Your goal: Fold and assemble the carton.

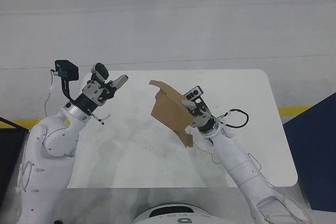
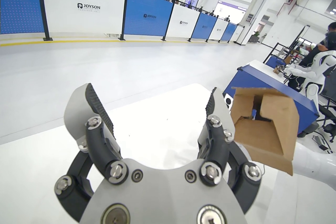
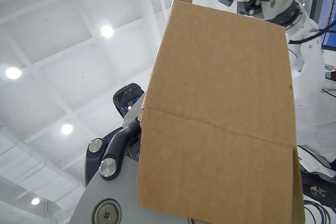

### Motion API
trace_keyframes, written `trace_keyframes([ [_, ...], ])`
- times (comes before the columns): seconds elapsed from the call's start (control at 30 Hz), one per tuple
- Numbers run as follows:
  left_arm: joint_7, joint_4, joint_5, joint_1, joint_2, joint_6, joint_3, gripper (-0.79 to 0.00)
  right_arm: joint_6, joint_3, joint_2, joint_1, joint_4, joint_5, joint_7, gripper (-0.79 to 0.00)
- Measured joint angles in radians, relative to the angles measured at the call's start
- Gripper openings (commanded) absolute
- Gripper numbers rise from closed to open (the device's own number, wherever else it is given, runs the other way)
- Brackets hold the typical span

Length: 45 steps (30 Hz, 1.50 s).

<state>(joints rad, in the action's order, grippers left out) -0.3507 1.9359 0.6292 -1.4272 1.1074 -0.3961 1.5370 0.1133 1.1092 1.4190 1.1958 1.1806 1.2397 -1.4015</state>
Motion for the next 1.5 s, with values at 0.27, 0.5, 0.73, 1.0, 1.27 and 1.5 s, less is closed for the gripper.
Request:
trace_keyframes([
  [0.27, -0.006, 0.005, 0.054, 0.067, 0.008, 0.009, -0.106, 0.0, 0.002, 0.003, 0.001, 0.012, 0.009, -0.008, 0.004, -0.785],
  [0.5, -0.006, -0.004, 0.068, 0.089, 0.012, 0.004, -0.152, 0.0, 0.01, 0.024, -0.002, 0.039, 0.029, -0.001, 0.003, -0.785],
  [0.73, -0.01, -0.005, 0.097, 0.098, 0.013, -0.022, -0.181, 0.0, 0.006, 0.031, -0.003, 0.048, 0.043, -0.007, 0.006, -0.785],
  [1.0, 0.002, 0.0, 0.132, 0.075, 0.011, -0.051, -0.196, 0.0, 0.006, 0.037, -0.002, 0.052, 0.055, -0.007, 0.002, -0.785],
  [1.27, 0.006, 0.013, 0.144, 0.049, 0.008, -0.072, -0.198, 0.0, -0.002, 0.036, 0.001, 0.051, 0.051, 0.01, -0.008, -0.785],
  [1.5, 0.002, 0.023, 0.151, 0.036, 0.007, -0.076, -0.211, 0.0, 0.0, 0.031, 0.004, 0.051, 0.05, 0.009, -0.015, -0.785],
])
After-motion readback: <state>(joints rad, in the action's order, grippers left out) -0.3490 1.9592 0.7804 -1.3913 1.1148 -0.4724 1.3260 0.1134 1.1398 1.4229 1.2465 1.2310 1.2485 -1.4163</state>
